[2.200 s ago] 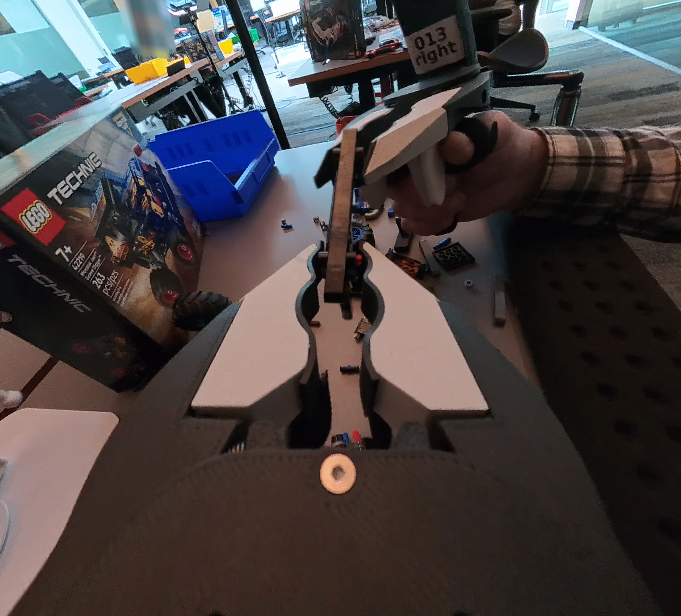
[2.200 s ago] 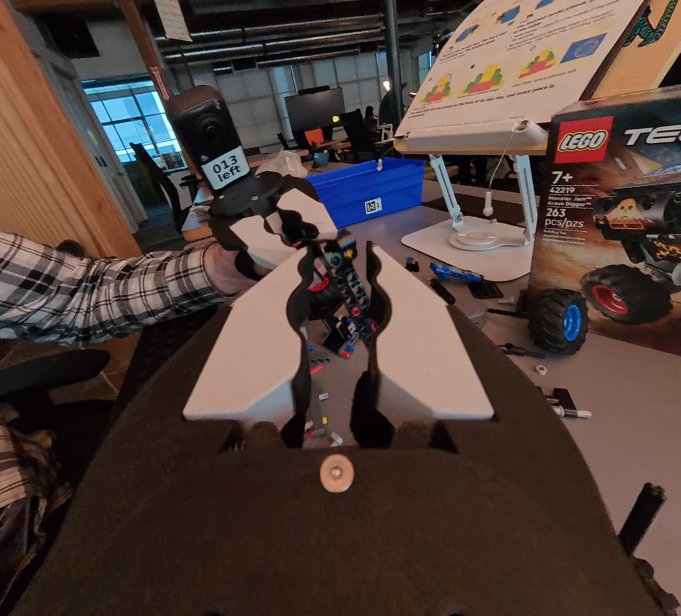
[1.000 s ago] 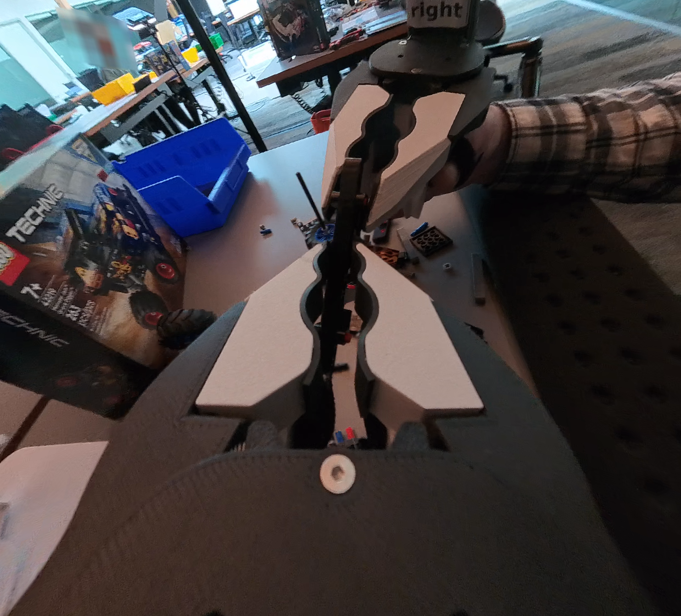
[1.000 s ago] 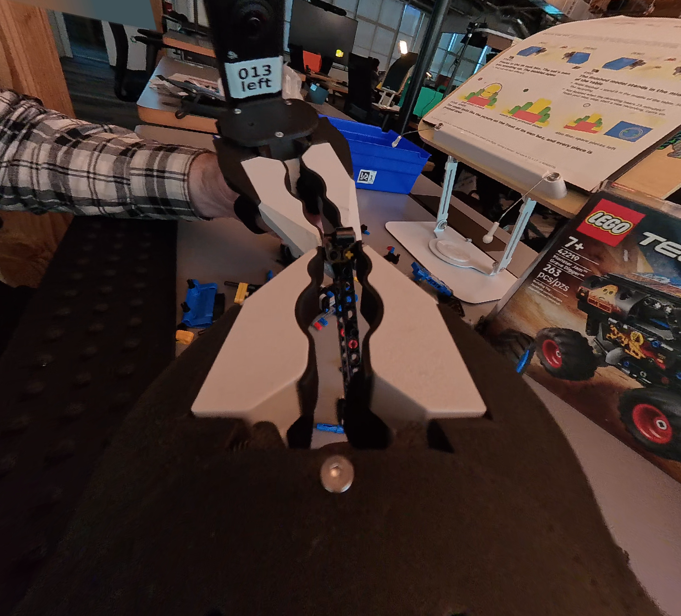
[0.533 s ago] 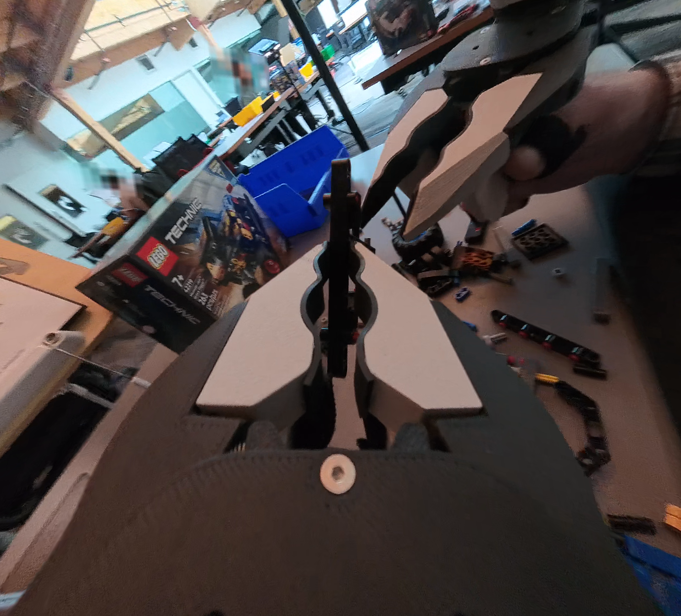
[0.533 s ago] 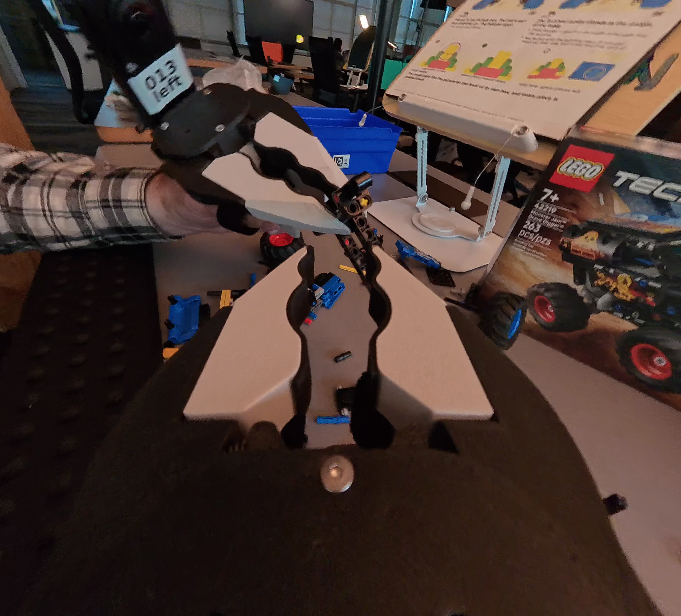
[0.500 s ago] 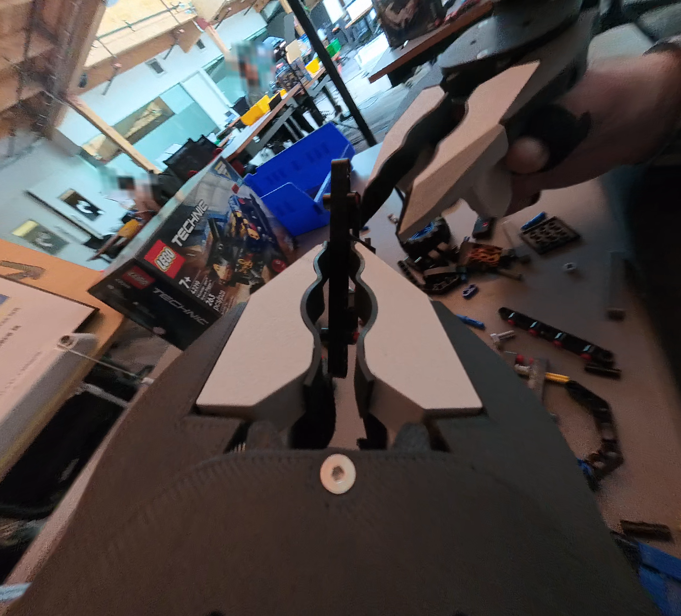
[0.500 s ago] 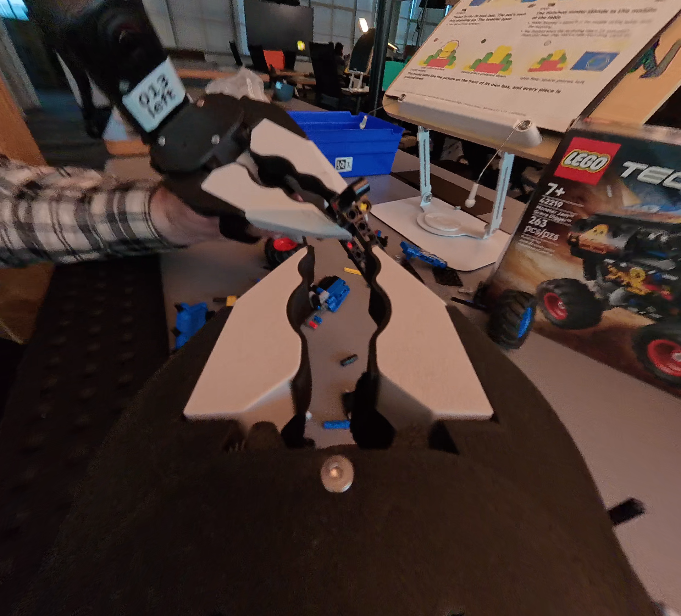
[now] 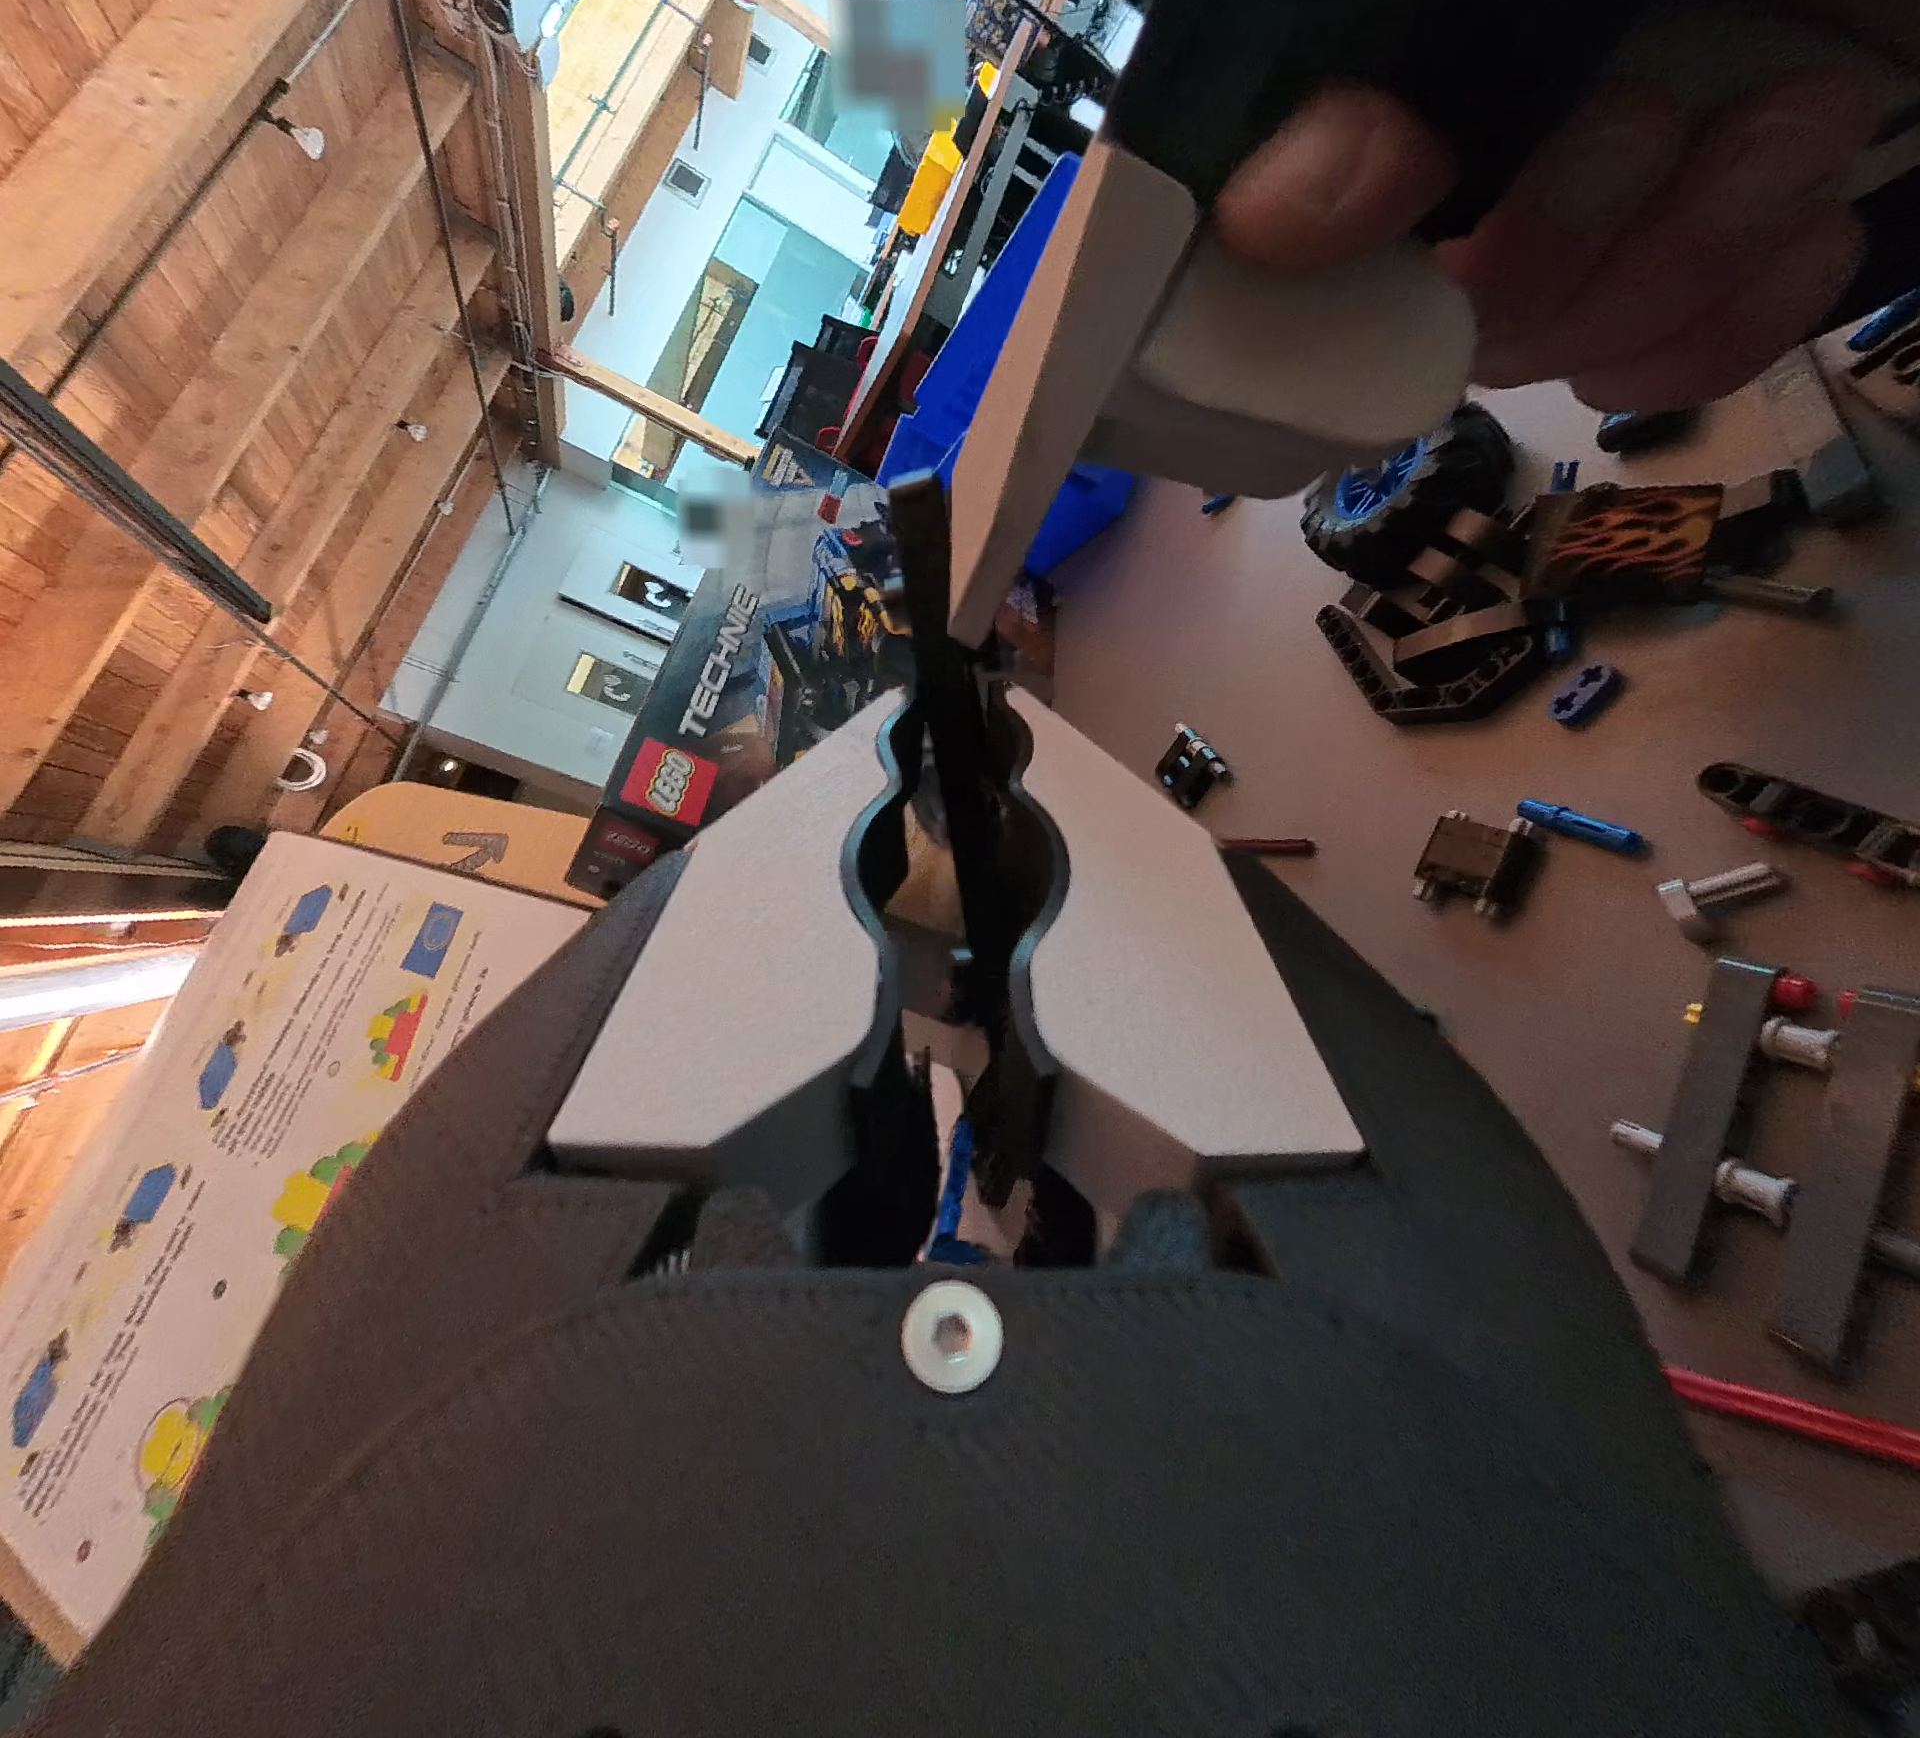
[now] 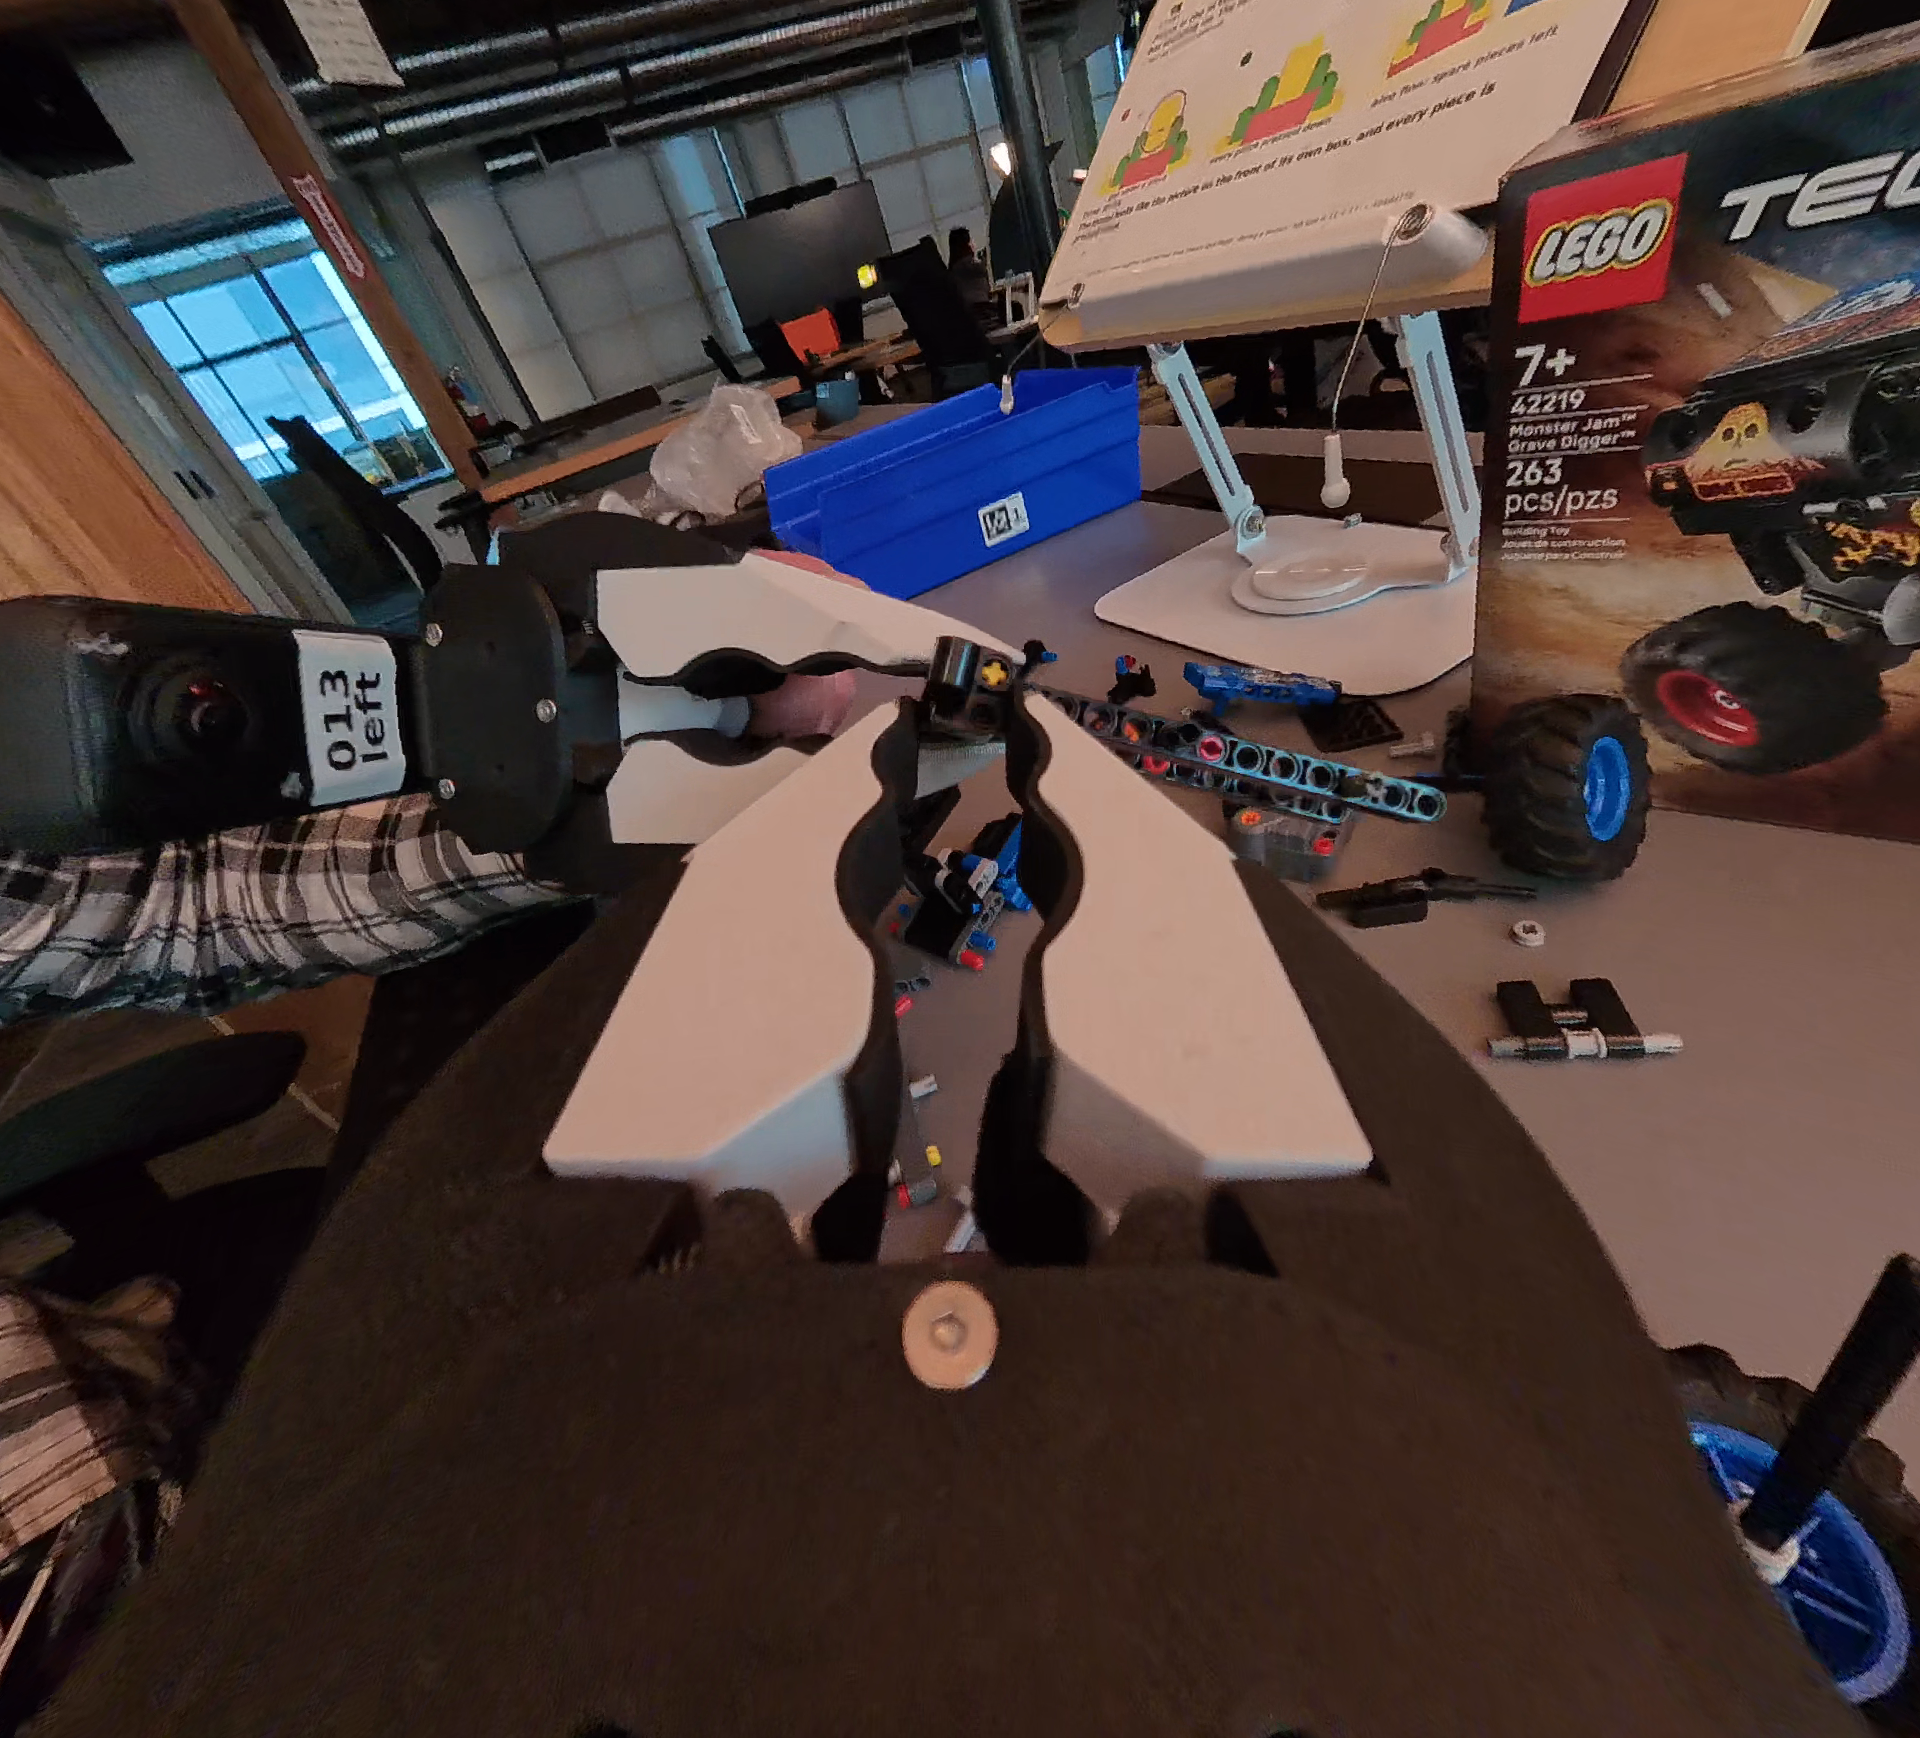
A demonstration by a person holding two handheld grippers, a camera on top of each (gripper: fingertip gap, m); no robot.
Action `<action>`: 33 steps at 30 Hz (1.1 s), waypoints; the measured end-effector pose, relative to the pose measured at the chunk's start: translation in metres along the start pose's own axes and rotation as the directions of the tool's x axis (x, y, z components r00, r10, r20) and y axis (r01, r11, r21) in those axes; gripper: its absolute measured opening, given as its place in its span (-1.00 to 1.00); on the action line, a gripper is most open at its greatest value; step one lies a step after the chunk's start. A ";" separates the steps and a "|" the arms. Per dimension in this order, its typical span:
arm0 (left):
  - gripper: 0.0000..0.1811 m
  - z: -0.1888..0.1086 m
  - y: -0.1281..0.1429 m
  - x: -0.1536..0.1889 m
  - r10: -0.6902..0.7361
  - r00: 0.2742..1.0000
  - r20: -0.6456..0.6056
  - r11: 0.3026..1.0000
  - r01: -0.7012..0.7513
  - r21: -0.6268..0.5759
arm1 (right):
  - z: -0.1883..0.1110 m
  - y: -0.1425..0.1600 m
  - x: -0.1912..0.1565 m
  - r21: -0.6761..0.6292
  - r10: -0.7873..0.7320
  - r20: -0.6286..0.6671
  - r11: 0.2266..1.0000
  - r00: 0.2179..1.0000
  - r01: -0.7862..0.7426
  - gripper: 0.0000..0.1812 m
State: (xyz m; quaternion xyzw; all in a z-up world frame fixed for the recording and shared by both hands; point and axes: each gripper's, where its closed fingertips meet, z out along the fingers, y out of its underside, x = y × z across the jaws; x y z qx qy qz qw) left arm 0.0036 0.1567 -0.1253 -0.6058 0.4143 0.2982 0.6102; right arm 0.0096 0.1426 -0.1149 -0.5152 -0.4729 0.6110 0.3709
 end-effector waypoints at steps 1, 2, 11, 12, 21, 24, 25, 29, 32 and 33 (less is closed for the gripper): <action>-0.89 0.001 -0.002 0.001 0.003 1.000 0.003 1.000 -0.003 0.005 | 0.001 0.003 0.000 -0.015 -0.013 -0.003 1.000 1.000 0.013 -0.84; -0.87 0.003 -0.002 0.002 0.017 1.000 0.010 1.000 -0.017 -0.010 | 0.002 0.003 0.000 -0.021 -0.037 -0.017 0.999 0.999 0.037 -0.85; -0.92 0.002 0.004 -0.003 -0.131 0.991 0.002 0.988 0.131 -0.078 | 0.005 0.003 0.002 -0.084 -0.239 -0.134 0.970 0.962 0.229 -0.85; -0.92 0.001 0.003 -0.003 -0.153 0.988 -0.010 0.986 0.152 -0.073 | 0.005 0.003 0.001 -0.081 -0.248 -0.134 0.968 0.959 0.239 -0.85; -0.93 -0.005 0.034 -0.042 -0.469 0.883 0.017 0.881 0.469 -0.058 | -0.004 0.008 0.000 -0.132 -0.353 -0.128 0.932 0.927 0.337 -1.00; -0.93 -0.008 0.034 -0.037 -0.555 0.829 -0.066 0.832 0.554 -0.032 | 0.002 0.006 -0.001 -0.118 -0.329 -0.128 0.942 0.936 0.315 -1.00; -0.93 -0.005 0.028 -0.028 -0.566 0.818 -0.098 0.824 0.566 -0.035 | 0.007 0.009 -0.001 -0.132 -0.321 -0.118 0.943 0.940 0.306 -1.00; -0.93 -0.006 0.019 -0.028 -0.539 0.834 -0.115 0.840 0.543 0.001 | 0.002 0.007 0.004 -0.080 -0.239 -0.115 0.970 0.964 0.231 -0.86; -0.93 -0.002 0.014 -0.009 -0.540 0.821 -0.187 0.837 0.546 -0.021 | 0.003 0.001 0.000 -0.055 -0.265 -0.123 0.964 0.957 0.260 -0.81; -0.93 -0.002 0.010 -0.005 -0.549 0.808 -0.214 0.829 0.559 -0.017 | 0.004 0.001 -0.001 -0.060 -0.294 -0.130 0.956 0.947 0.288 -0.82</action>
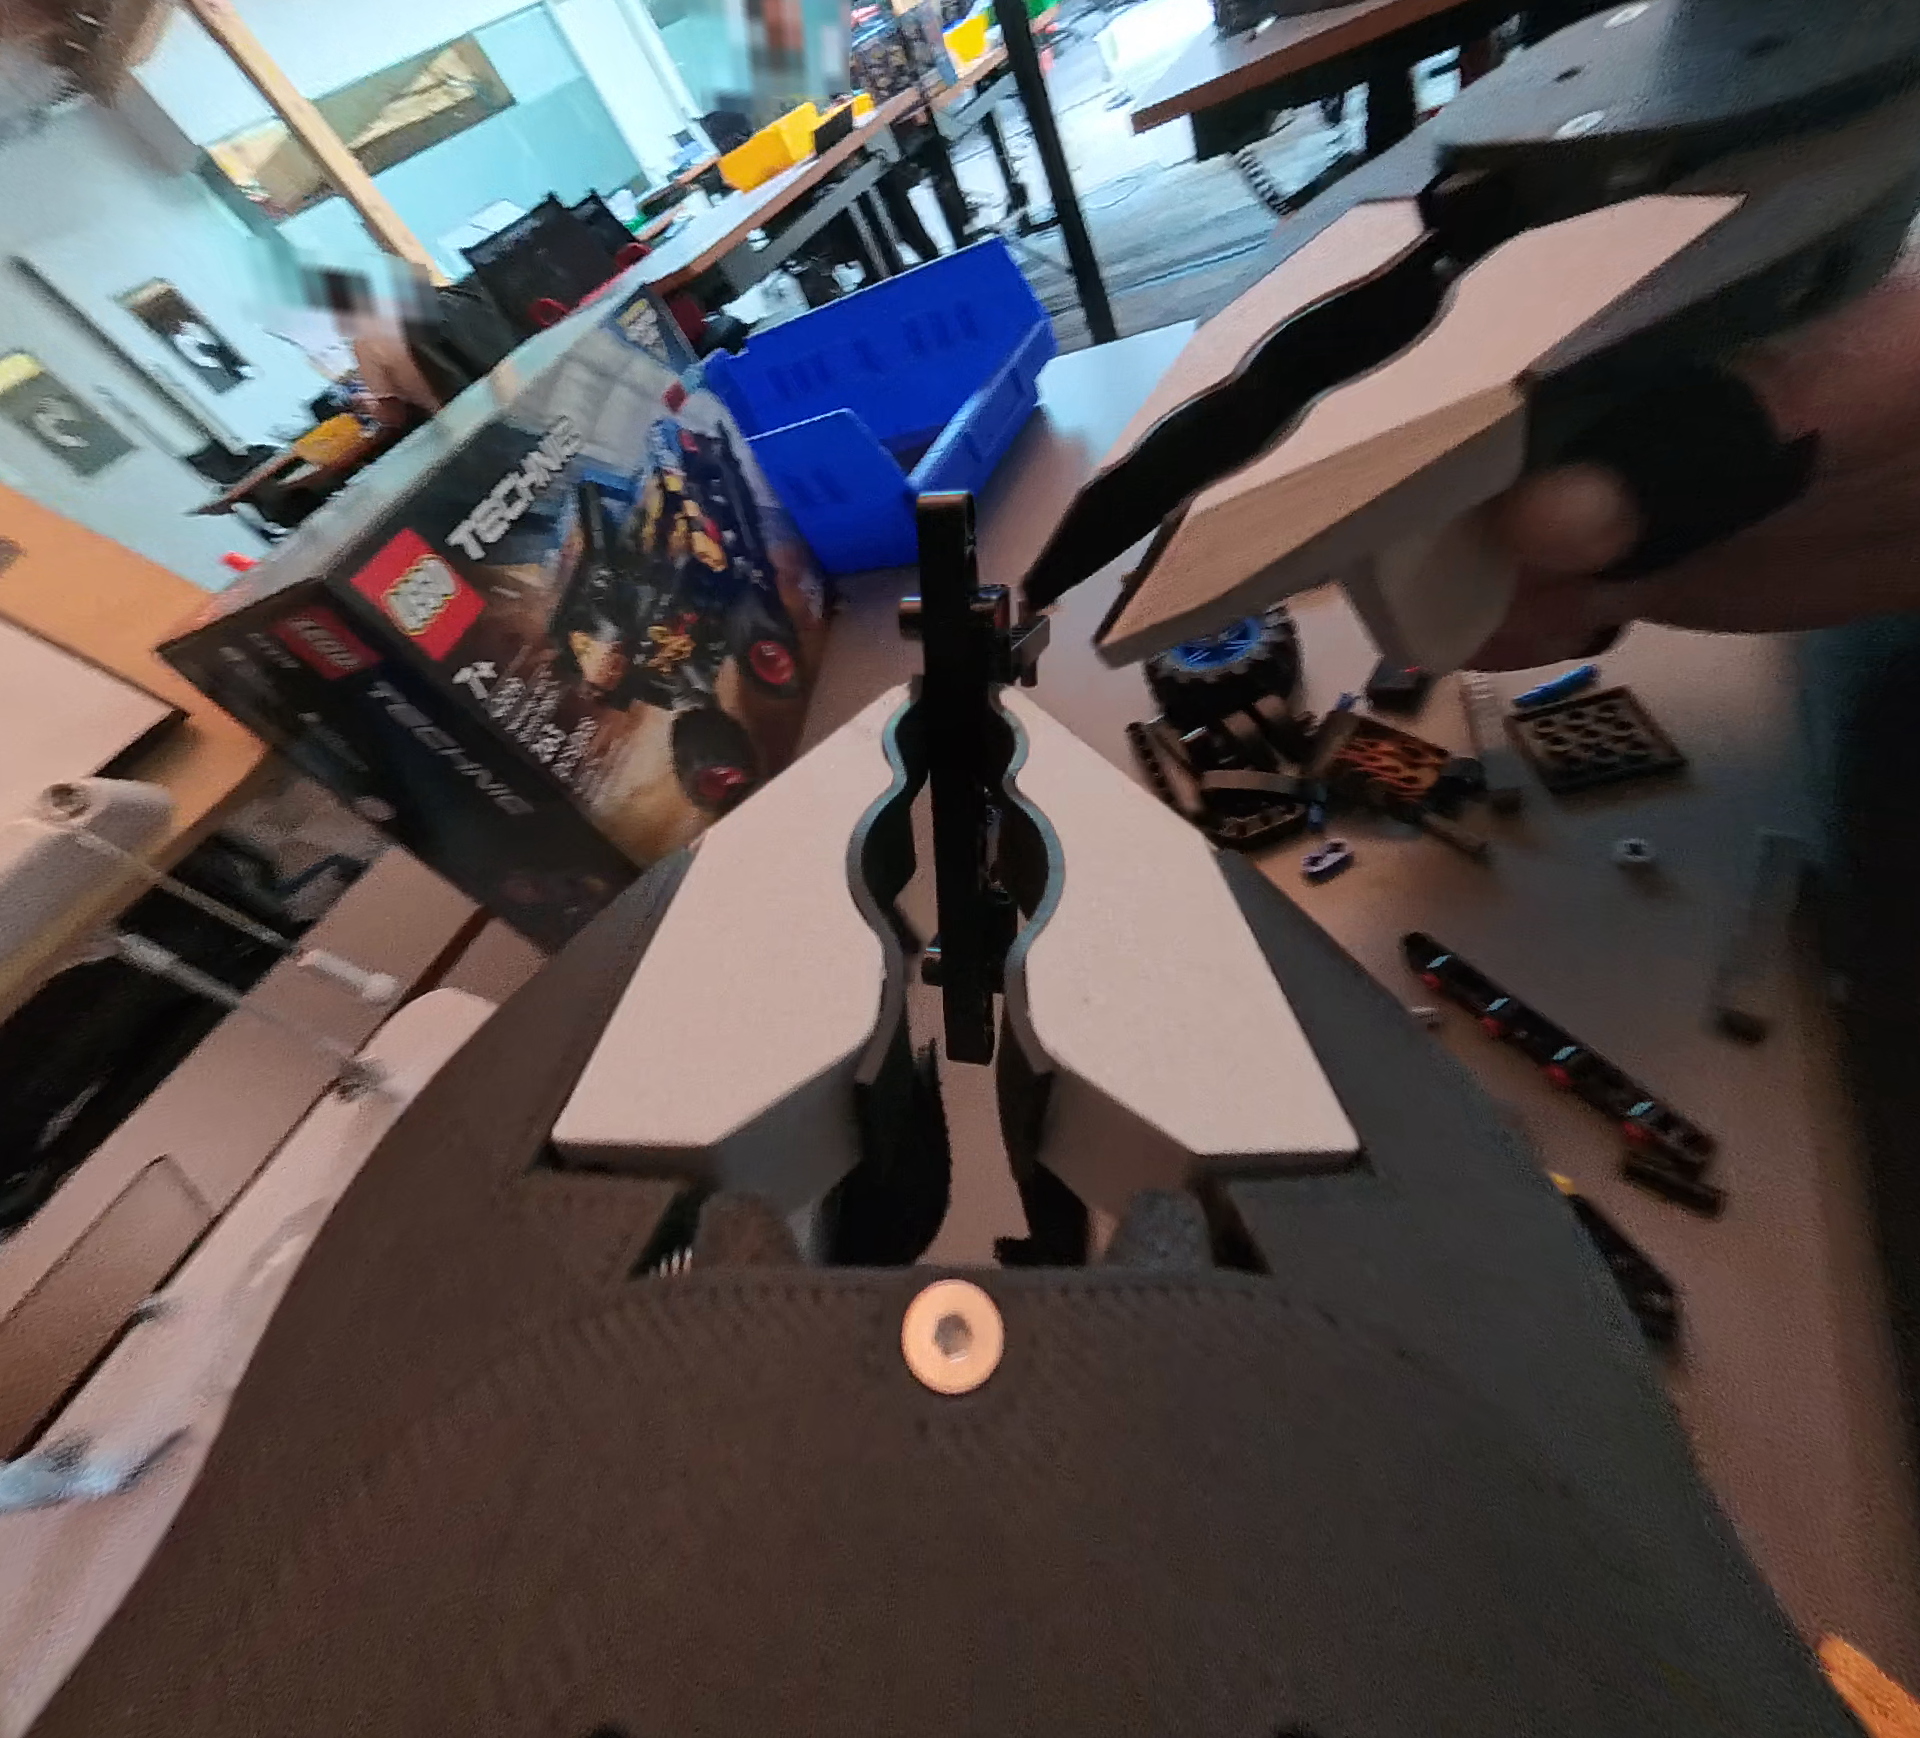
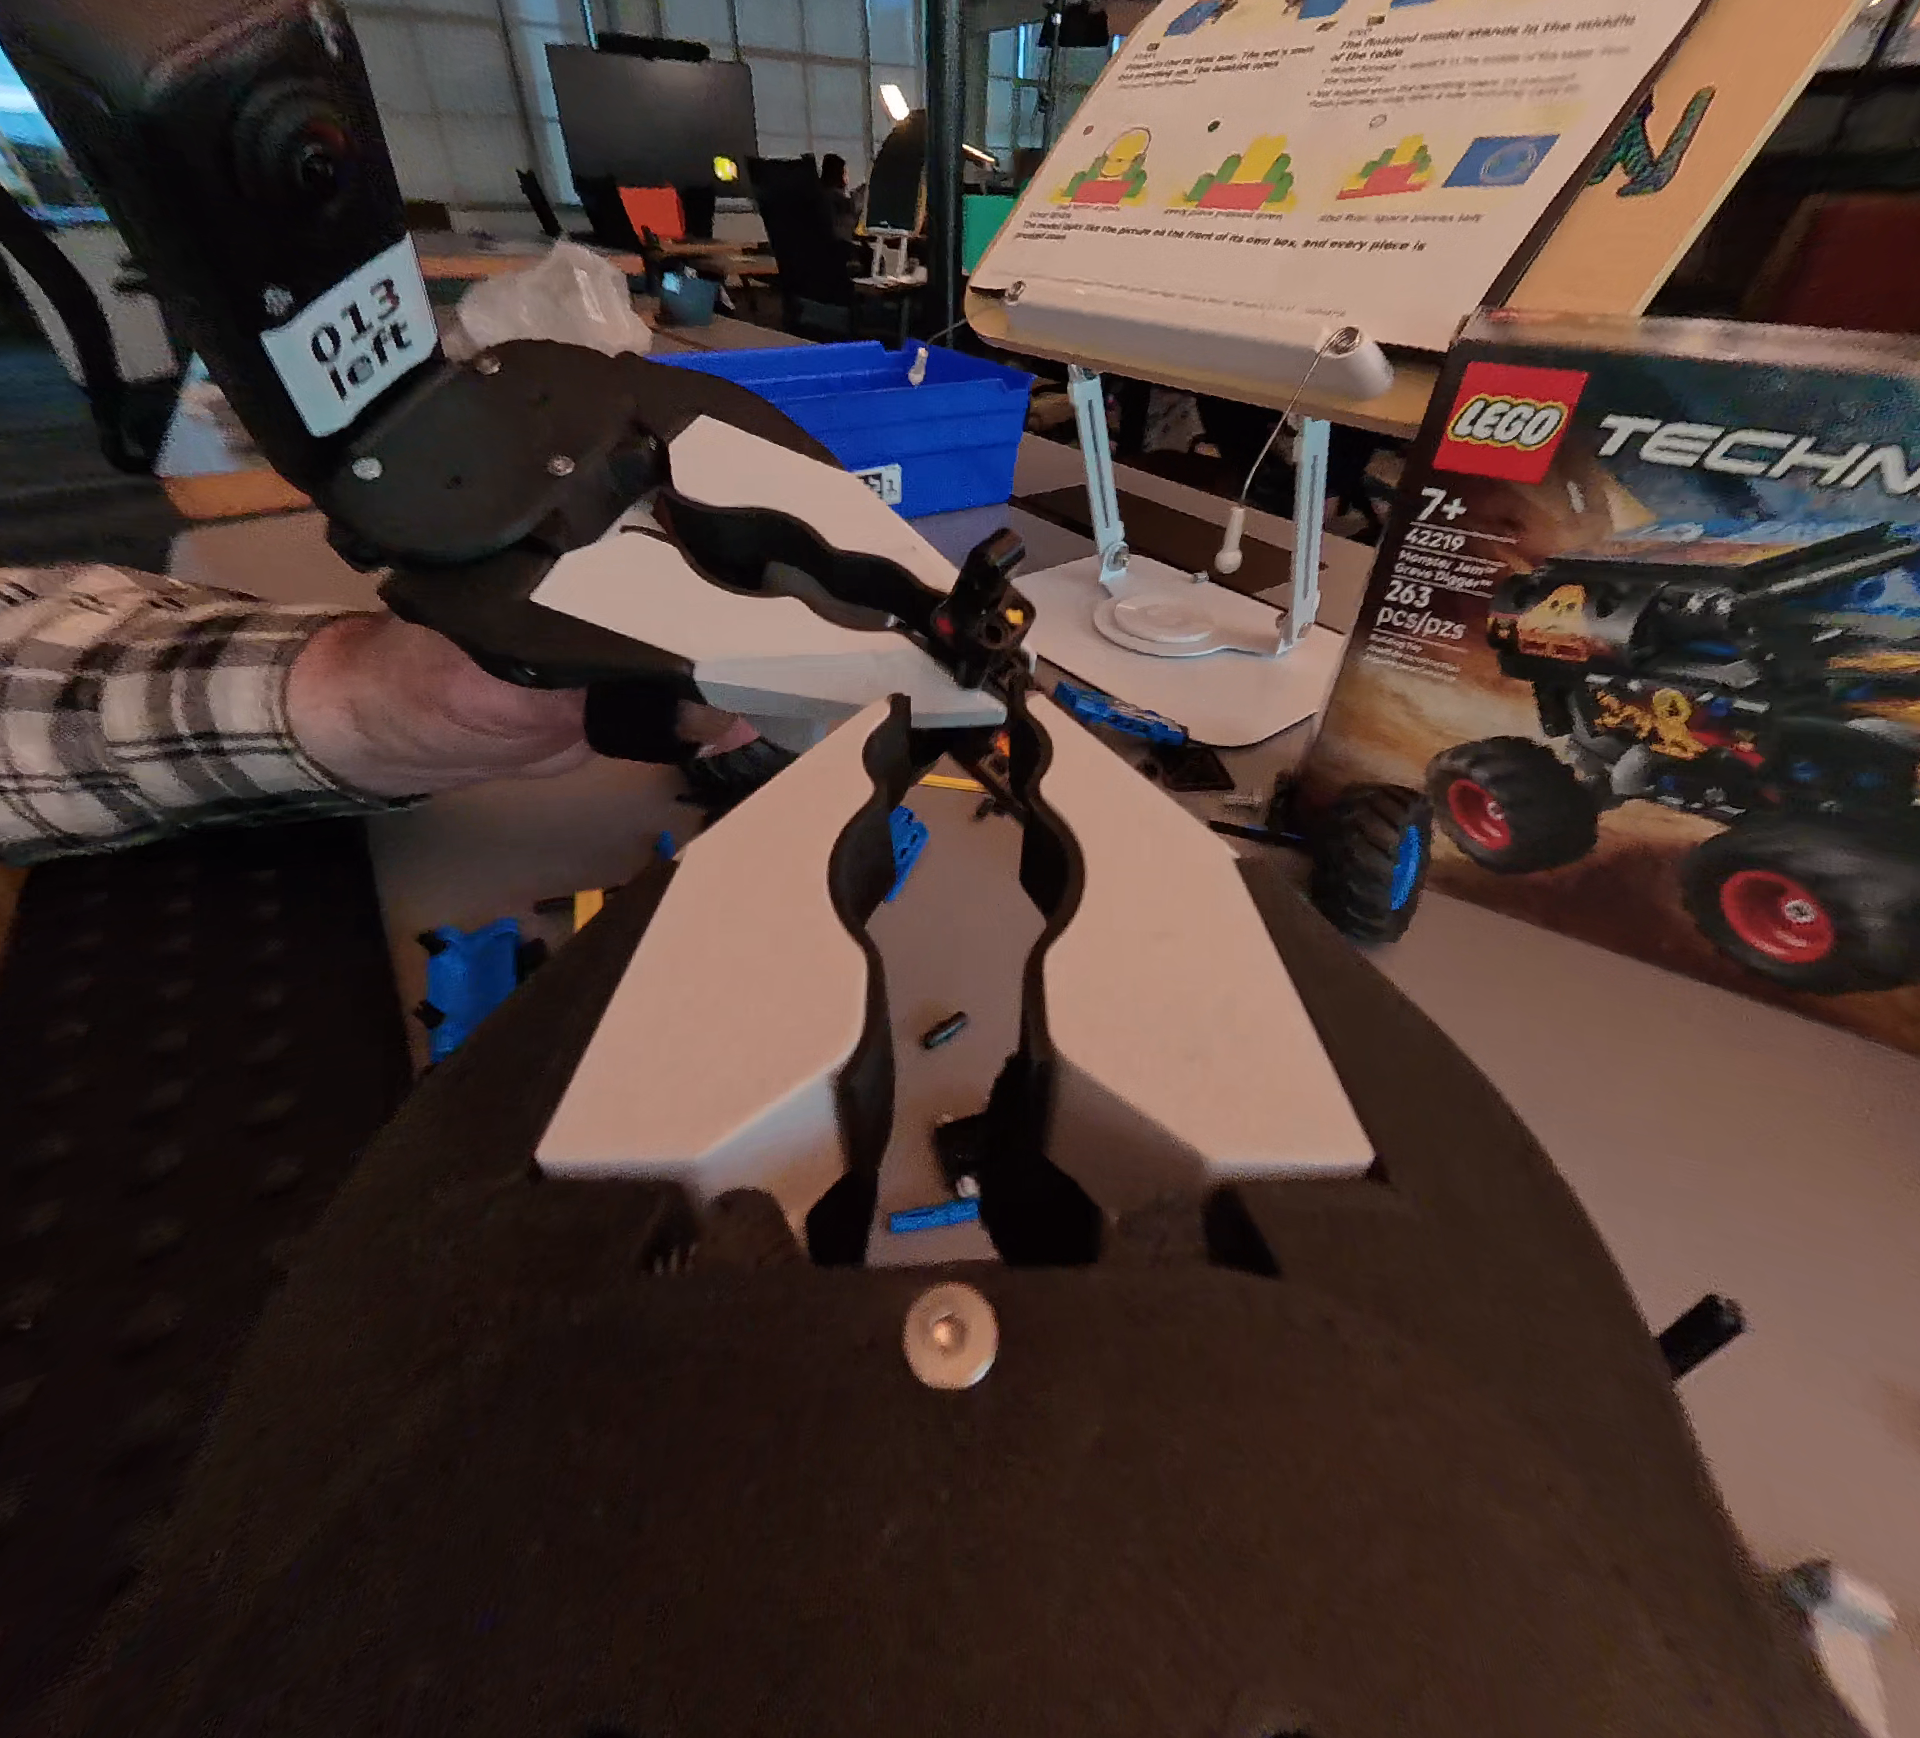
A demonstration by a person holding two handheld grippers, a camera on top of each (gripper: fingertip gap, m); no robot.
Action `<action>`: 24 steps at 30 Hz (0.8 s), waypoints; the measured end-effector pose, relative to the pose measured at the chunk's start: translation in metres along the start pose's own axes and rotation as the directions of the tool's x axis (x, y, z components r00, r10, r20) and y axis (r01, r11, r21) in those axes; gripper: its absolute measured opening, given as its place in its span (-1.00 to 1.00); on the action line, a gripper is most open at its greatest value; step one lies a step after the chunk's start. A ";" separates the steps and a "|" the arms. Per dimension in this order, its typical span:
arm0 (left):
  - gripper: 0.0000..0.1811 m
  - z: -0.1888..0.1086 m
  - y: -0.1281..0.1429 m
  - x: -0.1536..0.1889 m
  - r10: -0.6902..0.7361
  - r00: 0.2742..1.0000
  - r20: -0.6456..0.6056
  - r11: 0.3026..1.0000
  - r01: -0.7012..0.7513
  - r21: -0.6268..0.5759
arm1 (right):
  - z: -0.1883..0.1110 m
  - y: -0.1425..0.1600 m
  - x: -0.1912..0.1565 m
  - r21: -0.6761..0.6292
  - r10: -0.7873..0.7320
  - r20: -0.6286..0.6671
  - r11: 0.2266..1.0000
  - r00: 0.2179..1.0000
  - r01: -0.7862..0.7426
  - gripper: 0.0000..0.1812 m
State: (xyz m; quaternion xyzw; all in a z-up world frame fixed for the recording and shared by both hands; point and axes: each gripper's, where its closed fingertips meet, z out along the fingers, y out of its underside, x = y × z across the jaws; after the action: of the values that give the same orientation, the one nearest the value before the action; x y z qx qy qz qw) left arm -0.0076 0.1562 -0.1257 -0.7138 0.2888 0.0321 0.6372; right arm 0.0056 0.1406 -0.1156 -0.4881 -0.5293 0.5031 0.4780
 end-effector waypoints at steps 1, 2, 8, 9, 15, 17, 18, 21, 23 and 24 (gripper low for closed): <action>-0.93 0.001 -0.003 0.006 -0.031 0.999 -0.044 0.999 0.032 0.017 | 0.001 0.001 0.000 -0.012 -0.037 -0.019 0.999 0.999 0.037 -0.82; -0.93 0.001 -0.005 0.010 -0.079 0.993 -0.089 0.996 0.082 0.035 | 0.001 0.003 0.001 -0.027 -0.078 -0.040 0.997 0.996 0.077 -0.84; -0.92 -0.002 -0.007 0.014 -0.284 0.929 -0.239 0.951 0.305 0.055 | 0.001 0.001 0.001 -0.038 -0.154 -0.076 0.988 0.985 0.151 -0.86; -0.92 -0.002 -0.008 0.014 -0.291 0.924 -0.249 0.947 0.315 0.058 | 0.001 0.000 0.001 -0.035 -0.159 -0.081 0.987 0.984 0.157 -0.87; -0.92 -0.006 -0.012 0.020 -0.262 0.920 -0.292 0.950 0.300 0.091 | -0.002 -0.007 -0.003 0.004 -0.185 -0.072 0.983 0.980 0.186 -0.86; -0.93 -0.009 -0.015 0.022 -0.272 0.902 -0.337 0.938 0.326 0.117 | -0.004 -0.010 -0.006 0.023 -0.187 -0.061 0.982 0.980 0.188 -0.83; -0.93 -0.010 -0.017 0.023 -0.273 0.892 -0.360 0.933 0.337 0.129 | -0.004 -0.011 -0.008 0.031 -0.186 -0.051 0.982 0.981 0.188 -0.82; -0.93 -0.014 -0.020 0.027 -0.237 0.887 -0.397 0.934 0.320 0.157 | -0.006 -0.016 -0.015 0.069 -0.170 -0.008 0.983 0.985 0.170 -0.81; -0.93 -0.015 -0.021 0.029 -0.194 0.901 -0.389 0.945 0.278 0.174 | -0.007 -0.017 -0.017 0.074 -0.168 0.006 0.983 0.986 0.167 -0.81; -0.93 -0.015 -0.022 0.030 -0.179 0.905 -0.386 0.947 0.264 0.182 | -0.007 -0.017 -0.018 0.074 -0.179 0.006 0.981 0.984 0.178 -0.81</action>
State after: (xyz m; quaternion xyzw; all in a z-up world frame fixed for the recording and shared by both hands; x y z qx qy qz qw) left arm 0.0221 0.1313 -0.1160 -0.6571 0.3201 -0.2074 0.6502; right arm 0.0130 0.1229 -0.0981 -0.4176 -0.5551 0.4806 0.5353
